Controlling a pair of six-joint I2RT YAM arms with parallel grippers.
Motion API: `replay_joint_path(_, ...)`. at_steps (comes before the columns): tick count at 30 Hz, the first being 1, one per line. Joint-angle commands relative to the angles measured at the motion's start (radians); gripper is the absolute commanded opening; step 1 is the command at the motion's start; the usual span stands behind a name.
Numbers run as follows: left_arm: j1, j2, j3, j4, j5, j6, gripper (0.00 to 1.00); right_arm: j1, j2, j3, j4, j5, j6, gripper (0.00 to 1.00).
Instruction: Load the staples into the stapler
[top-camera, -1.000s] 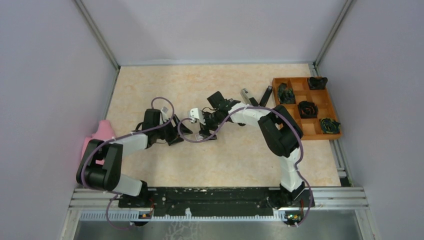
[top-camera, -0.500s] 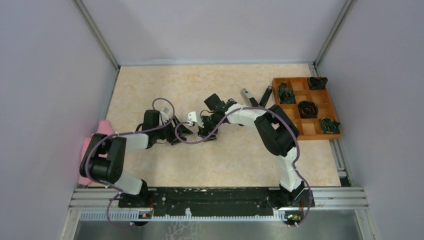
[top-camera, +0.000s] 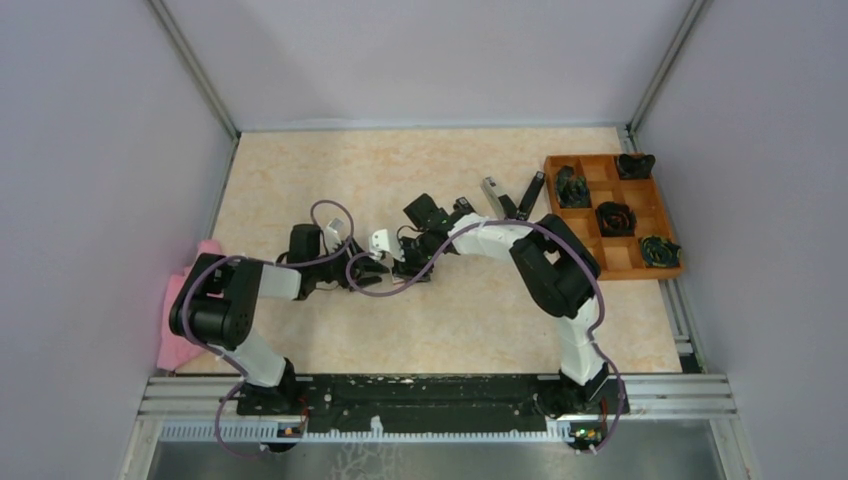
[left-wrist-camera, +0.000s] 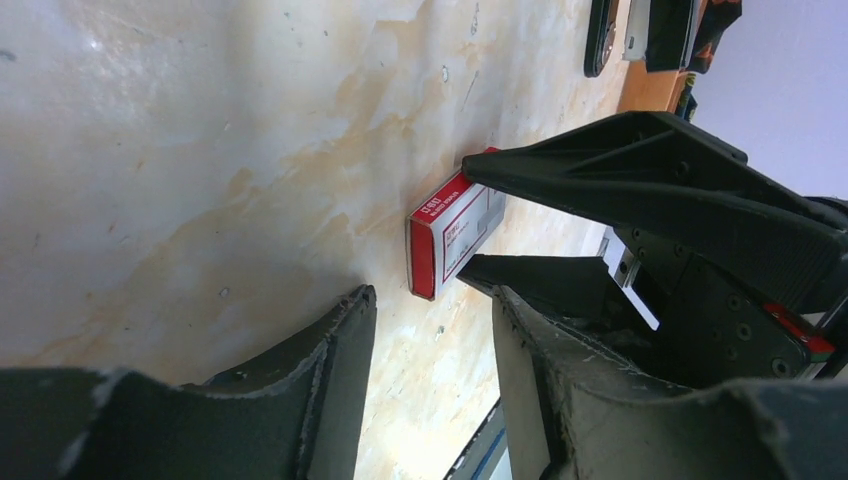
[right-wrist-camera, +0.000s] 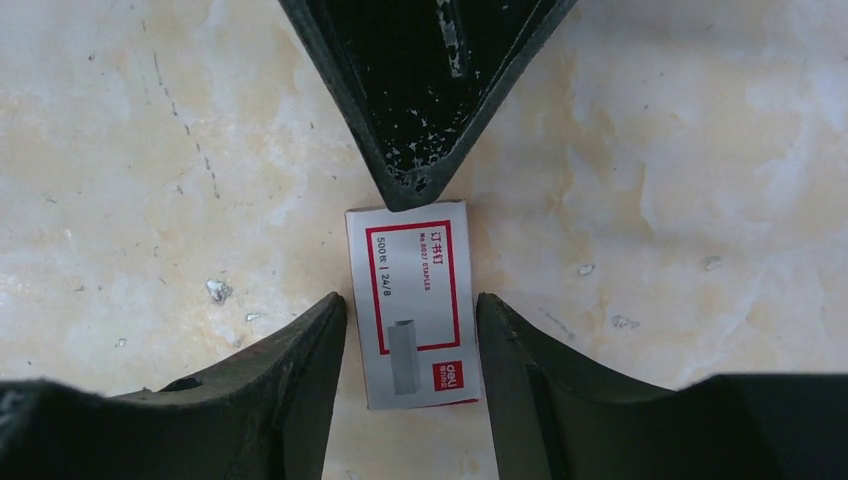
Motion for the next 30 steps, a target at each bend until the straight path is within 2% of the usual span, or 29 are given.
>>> replay_joint_path(1,0.003,0.045,-0.038,0.046,0.021,0.0,0.52,0.022,-0.034,-0.049,-0.019,0.071,0.015,0.5)
replay_joint_path(14,-0.006,0.092,-0.056,0.202,0.083,-0.036,0.36,0.031,-0.082,-0.11,0.025,0.092,0.074,0.48)
replay_joint_path(20,-0.014,0.136,-0.07,0.334,0.118,-0.084,0.3,0.032,-0.082,-0.12,0.035,0.09,0.078,0.48)
replay_joint_path(30,-0.021,0.215,-0.085,0.52,0.16,-0.168,0.3,0.034,-0.078,-0.125,0.04,0.097,0.079,0.48)
